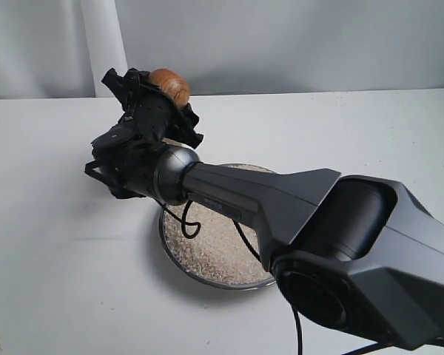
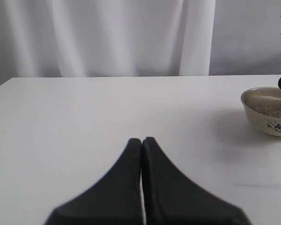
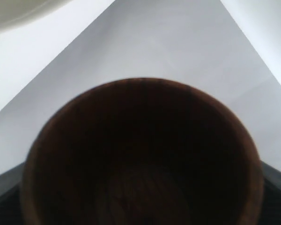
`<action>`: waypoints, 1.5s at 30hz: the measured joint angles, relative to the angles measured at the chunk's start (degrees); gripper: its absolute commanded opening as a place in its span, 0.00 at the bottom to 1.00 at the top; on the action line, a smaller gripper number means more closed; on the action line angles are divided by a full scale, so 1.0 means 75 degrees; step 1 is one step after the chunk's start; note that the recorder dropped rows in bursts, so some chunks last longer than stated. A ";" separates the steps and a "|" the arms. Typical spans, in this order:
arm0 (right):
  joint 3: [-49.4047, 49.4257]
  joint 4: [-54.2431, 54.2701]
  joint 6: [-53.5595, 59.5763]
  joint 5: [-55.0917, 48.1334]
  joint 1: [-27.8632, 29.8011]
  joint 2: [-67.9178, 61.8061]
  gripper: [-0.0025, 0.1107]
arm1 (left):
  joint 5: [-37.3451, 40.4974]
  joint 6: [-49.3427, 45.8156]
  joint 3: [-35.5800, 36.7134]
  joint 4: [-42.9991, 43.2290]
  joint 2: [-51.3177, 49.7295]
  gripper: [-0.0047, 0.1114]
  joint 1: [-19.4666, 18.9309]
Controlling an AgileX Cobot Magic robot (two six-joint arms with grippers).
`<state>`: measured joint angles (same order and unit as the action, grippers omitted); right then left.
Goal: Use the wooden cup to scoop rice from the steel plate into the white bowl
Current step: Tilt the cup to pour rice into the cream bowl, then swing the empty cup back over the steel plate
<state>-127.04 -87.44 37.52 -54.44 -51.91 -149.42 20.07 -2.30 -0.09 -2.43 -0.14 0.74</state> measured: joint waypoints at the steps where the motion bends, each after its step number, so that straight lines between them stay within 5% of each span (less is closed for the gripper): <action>1: 0.0000 0.0000 -0.0209 0.0013 0.0000 0.0000 0.02 | 0.0000 0.0000 0.0000 0.0000 0.0000 0.04 0.0000; 13: -0.0474 0.1391 -0.4761 0.0589 0.0000 0.0035 0.02 | 0.0000 0.0000 0.0000 0.0000 0.0000 0.04 0.0000; 23: -0.1067 0.7026 -0.4617 0.2420 0.0092 0.0978 0.02 | 0.0000 0.0000 0.0000 0.0000 0.0000 0.04 0.0000; 33: -0.1065 0.7659 -0.4302 0.1153 0.0141 0.1695 0.02 | 0.0000 0.0000 0.0000 0.0000 0.0000 0.04 0.0000; 42: 0.0991 0.7985 -0.4076 0.1283 0.0204 0.3188 0.02 | 0.0000 0.0000 0.0000 0.0000 0.0000 0.04 0.0000; 45: 0.3154 0.8603 -0.4023 0.2653 0.0623 0.4664 0.02 | 0.0000 0.0000 0.0000 0.0000 0.0000 0.04 0.0000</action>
<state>-103.38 -22.92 7.35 -34.54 -47.24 -114.44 20.07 -2.30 -0.09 -2.43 -0.14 0.74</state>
